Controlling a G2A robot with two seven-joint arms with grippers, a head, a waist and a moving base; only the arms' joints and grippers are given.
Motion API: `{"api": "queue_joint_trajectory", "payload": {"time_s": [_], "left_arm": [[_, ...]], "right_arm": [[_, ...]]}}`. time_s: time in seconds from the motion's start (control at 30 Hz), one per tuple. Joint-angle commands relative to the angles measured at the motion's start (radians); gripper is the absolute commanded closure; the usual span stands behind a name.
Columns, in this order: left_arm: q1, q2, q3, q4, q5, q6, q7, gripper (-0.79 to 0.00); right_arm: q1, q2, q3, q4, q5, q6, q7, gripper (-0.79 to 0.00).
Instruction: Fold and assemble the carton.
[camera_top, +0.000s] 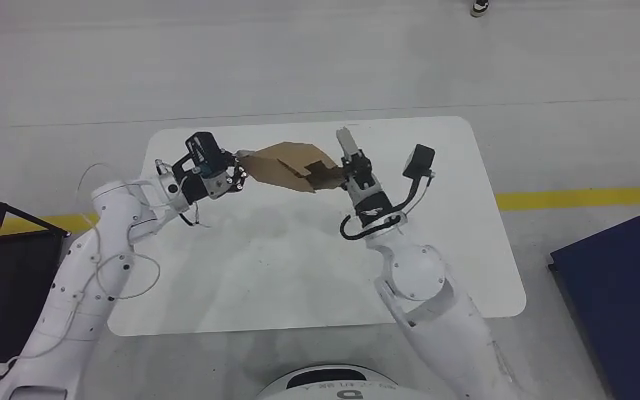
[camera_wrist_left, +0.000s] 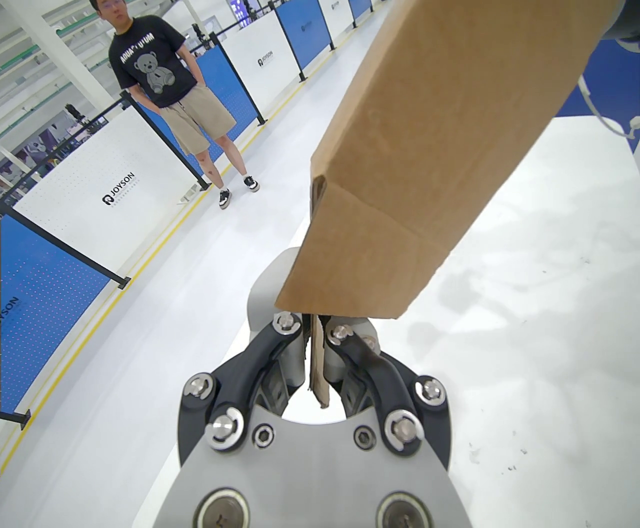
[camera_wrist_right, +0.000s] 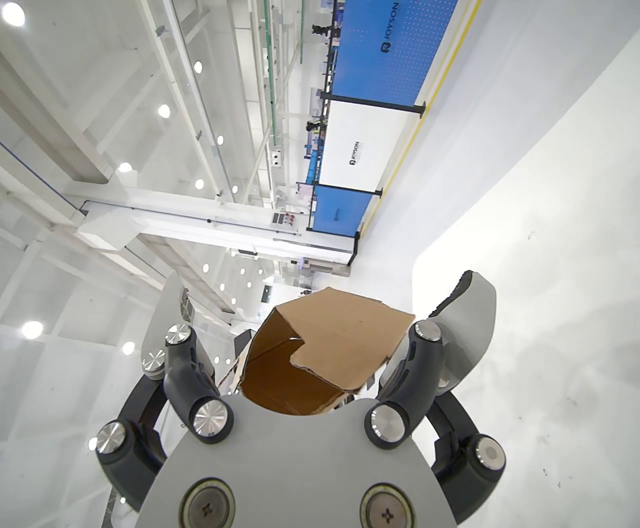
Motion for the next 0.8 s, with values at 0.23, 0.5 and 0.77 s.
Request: {"api": "queue_joint_trajectory", "payload": {"time_s": [0.23,0.5,0.77], "left_arm": [[-0.016,-0.009,0.033,0.009,0.0,0.016,-0.051,0.0],[-0.031,-0.016,0.053,0.014,0.002,0.024,-0.073,0.0],[-0.025,-0.017,0.05,0.007,0.008,0.028,-0.111,0.0]], "right_arm": [[0.023,-0.01,-0.058,-0.033,0.05,-0.062,0.071,-0.785],[0.032,-0.013,-0.098,-0.038,-0.018,-0.055,0.095,-0.785],[0.023,-0.013,-0.131,-0.05,-0.17,-0.049,0.074,-0.785]]}}
